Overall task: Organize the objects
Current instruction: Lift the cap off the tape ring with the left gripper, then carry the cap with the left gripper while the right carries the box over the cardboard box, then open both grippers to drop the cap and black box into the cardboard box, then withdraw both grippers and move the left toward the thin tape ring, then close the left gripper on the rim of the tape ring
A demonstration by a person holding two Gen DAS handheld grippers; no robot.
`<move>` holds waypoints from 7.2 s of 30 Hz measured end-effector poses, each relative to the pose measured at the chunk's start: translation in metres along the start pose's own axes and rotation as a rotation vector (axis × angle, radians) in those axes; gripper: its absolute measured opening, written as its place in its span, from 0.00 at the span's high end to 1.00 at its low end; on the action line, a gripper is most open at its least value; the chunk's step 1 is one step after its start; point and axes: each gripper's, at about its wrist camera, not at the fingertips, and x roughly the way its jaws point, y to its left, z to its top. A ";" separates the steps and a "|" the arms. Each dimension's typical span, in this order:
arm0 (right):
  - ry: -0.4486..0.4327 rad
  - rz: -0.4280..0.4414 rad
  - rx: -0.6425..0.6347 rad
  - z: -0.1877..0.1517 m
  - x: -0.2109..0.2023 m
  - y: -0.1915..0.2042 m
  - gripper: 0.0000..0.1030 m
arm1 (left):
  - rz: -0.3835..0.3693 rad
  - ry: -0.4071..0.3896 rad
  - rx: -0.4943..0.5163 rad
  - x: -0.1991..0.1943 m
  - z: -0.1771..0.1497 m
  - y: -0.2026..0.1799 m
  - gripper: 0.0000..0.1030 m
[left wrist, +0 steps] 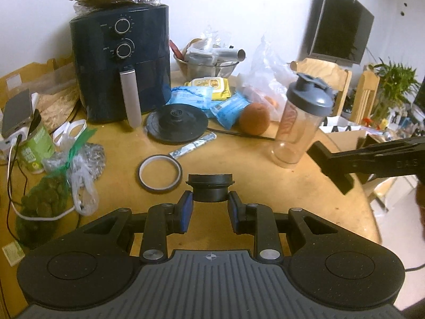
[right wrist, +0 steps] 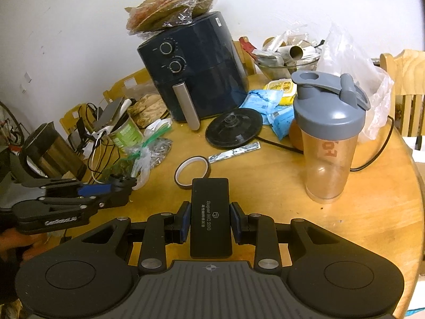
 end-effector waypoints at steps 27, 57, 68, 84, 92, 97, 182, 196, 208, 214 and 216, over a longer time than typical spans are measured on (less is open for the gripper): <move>0.028 0.087 -0.048 -0.019 -0.019 -0.010 0.67 | 0.055 0.017 -0.193 -0.045 -0.025 -0.020 0.72; 0.029 0.194 -0.092 -0.039 -0.046 -0.009 0.67 | 0.197 -0.005 -0.258 -0.072 -0.043 -0.062 0.48; 0.068 0.240 -0.139 -0.047 -0.040 0.008 0.67 | 0.257 0.006 -0.412 -0.089 -0.064 -0.046 0.30; 0.131 0.285 -0.280 -0.044 -0.017 0.052 0.33 | 0.239 0.010 -0.452 -0.102 -0.079 -0.049 0.29; 0.104 0.236 -0.274 -0.042 -0.017 0.050 0.00 | 0.238 0.014 -0.458 -0.100 -0.079 -0.046 0.29; 0.110 0.199 -0.249 -0.041 -0.016 0.039 0.00 | 0.226 0.022 -0.441 -0.093 -0.076 -0.045 0.29; 0.031 -0.282 -0.039 -0.001 0.021 -0.015 0.00 | 0.021 0.185 0.192 0.145 0.030 0.047 0.52; 0.000 -0.313 0.041 -0.005 0.004 -0.025 0.00 | -0.001 0.292 0.321 0.186 0.019 0.052 0.82; 0.011 -0.264 0.013 0.000 0.008 -0.022 0.00 | 0.035 0.336 0.318 0.177 0.007 0.033 0.93; 0.038 -0.227 -0.015 -0.002 0.015 -0.019 0.00 | 0.025 0.324 0.271 0.151 0.001 0.026 0.93; 0.049 -0.212 -0.020 -0.002 0.018 -0.018 0.00 | 0.022 0.309 0.257 0.141 0.001 0.023 0.93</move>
